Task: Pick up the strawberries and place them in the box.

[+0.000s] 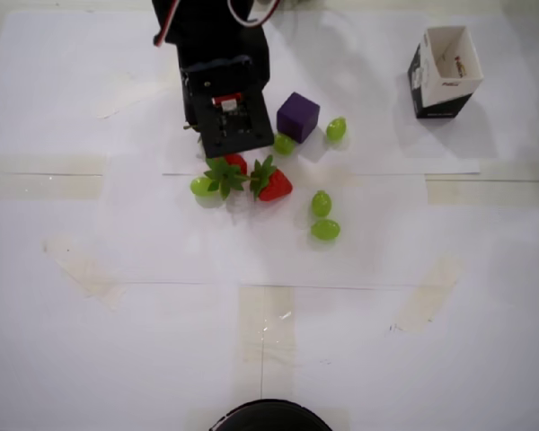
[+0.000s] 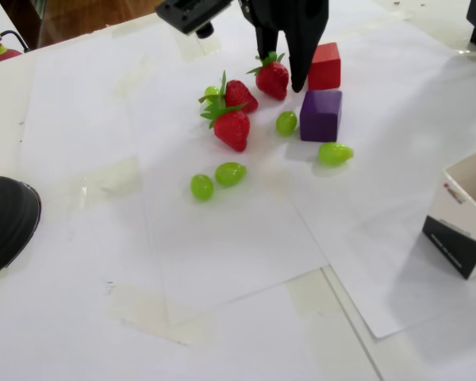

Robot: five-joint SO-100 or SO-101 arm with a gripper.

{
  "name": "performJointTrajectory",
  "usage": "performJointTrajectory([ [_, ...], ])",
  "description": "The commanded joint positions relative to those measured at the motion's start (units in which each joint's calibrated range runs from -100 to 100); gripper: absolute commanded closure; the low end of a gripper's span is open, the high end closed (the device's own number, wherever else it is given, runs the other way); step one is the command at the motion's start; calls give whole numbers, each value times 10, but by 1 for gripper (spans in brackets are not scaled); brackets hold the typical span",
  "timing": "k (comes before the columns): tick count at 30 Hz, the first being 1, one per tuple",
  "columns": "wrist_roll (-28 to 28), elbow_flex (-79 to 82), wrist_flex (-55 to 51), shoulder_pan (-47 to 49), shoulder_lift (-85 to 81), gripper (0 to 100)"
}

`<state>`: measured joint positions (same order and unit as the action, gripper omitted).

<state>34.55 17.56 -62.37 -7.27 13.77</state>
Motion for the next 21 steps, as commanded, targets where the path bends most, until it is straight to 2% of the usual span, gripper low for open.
performJointTrajectory([
  [1,5,0,17,-2,-14,80],
  [21,19,14,76,19,-13,72],
])
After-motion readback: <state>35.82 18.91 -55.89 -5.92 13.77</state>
